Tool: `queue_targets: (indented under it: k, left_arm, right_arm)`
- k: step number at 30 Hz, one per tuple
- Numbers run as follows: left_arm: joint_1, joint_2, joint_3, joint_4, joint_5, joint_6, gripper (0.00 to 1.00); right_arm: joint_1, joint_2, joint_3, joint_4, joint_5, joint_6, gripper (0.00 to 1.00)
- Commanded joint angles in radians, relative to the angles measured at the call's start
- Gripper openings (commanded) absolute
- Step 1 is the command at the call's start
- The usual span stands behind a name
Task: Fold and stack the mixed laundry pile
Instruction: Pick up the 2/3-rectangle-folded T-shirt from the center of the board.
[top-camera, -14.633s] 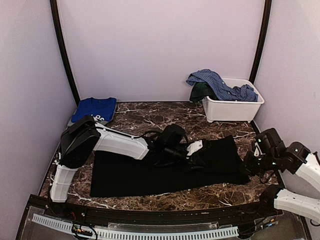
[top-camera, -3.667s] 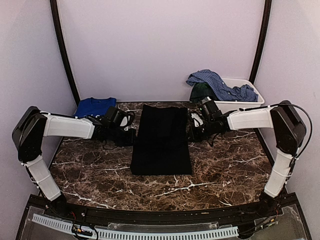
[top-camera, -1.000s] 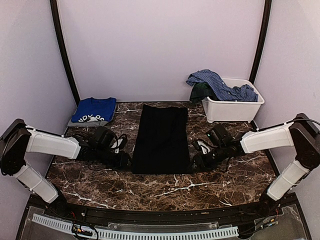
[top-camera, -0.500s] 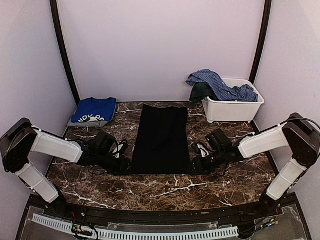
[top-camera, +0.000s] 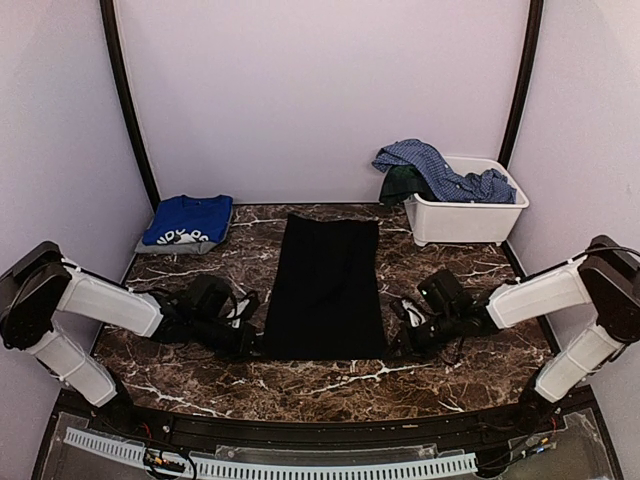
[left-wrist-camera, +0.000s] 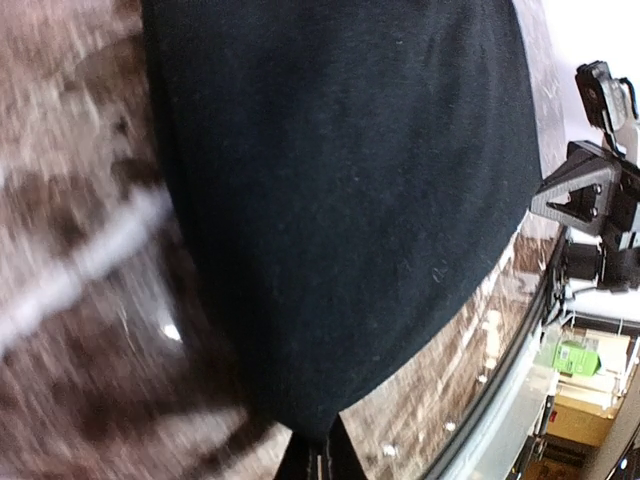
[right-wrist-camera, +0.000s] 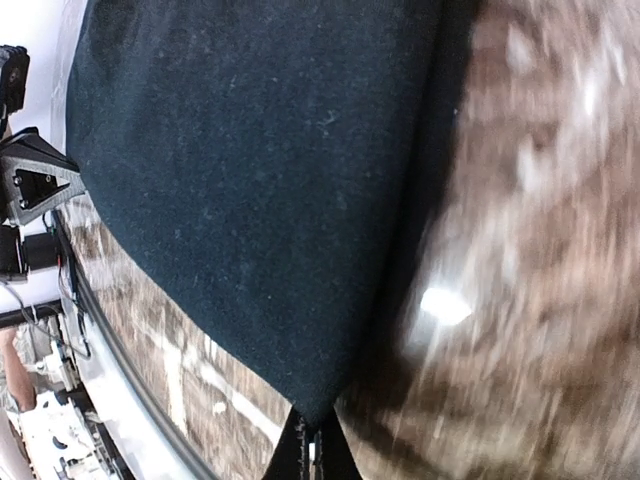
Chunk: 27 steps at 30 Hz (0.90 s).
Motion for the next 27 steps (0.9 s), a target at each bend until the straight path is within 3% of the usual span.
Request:
queue_targets:
  k: [1, 7, 13, 18, 27]
  left_arm:
    - [-0.073, -0.155, -0.095, -0.075, 0.001, -0.081, 0.00]
    - [-0.211, -0.302, -0.124, -0.160, -0.035, -0.176, 0.00]
    - [-0.229, -0.405, 0.002, -0.297, -0.103, -0.166, 0.00]
    - [-0.169, -0.347, 0.176, -0.382, -0.163, -0.086, 0.00]
    - [0.060, -0.108, 0.387, -0.303, -0.112, 0.056, 0.00]
  right_arm:
    - [0.053, -0.147, -0.096, -0.101, 0.022, 0.080, 0.00]
    - [0.153, -0.392, -0.156, -0.191, 0.022, 0.165, 0.00]
    - [0.161, -0.552, -0.006, -0.343, 0.094, 0.151, 0.00]
    - [0.112, -0.451, 0.147, -0.423, 0.172, 0.065, 0.00]
    - [-0.109, -0.157, 0.365, -0.332, 0.142, -0.154, 0.00]
